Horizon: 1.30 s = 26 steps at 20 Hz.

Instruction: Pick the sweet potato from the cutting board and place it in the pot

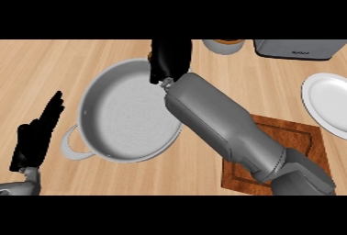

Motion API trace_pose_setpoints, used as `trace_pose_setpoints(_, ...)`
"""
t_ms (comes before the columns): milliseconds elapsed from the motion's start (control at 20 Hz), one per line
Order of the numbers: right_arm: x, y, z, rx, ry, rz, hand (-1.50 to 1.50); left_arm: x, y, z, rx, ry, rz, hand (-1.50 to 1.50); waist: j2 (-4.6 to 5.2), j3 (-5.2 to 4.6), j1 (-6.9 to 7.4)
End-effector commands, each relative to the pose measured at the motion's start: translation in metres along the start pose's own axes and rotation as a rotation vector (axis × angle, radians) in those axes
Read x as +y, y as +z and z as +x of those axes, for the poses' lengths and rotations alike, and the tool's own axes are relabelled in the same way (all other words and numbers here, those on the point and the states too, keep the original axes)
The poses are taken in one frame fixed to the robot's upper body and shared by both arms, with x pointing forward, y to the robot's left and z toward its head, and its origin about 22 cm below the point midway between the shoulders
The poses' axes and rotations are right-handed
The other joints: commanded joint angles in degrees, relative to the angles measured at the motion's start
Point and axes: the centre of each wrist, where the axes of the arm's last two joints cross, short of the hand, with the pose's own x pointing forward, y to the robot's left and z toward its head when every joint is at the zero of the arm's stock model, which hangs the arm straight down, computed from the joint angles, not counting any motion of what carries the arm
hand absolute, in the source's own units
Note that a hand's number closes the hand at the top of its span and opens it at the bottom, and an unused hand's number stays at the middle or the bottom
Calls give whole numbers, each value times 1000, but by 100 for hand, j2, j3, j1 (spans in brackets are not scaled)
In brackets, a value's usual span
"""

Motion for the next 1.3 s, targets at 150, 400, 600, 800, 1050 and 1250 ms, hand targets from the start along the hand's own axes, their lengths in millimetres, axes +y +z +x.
trace_pose_setpoints(150, 28, -8, -39, 65, -198, 40, -150, 5, -4, 0, 5, 2, 4, 0, 39, 4, 74)
trace_pose_setpoints(400, 21, -16, -29, 36, -251, 22, -150, -4, -9, 6, -7, 14, 6, 0, 34, 2, 114)
trace_pose_setpoints(600, 11, -8, -19, -36, -471, -174, -150, -2, 0, -7, -5, 12, -13, 0, 19, 7, 100)
trace_pose_setpoints(800, -4, -3, -10, -44, -675, -256, -150, -16, 0, -8, 5, 8, 0, 0, -13, 10, -14)
trace_pose_setpoints(1050, -3, 15, -9, 4, -794, -140, -150, 7, 11, -16, 37, 6, 12, 0, -93, 9, -206)
trace_pose_setpoints(1250, -5, 27, -19, -35, -874, -86, -150, -2, 3, -16, 43, 15, 37, 0, -108, 10, -401)
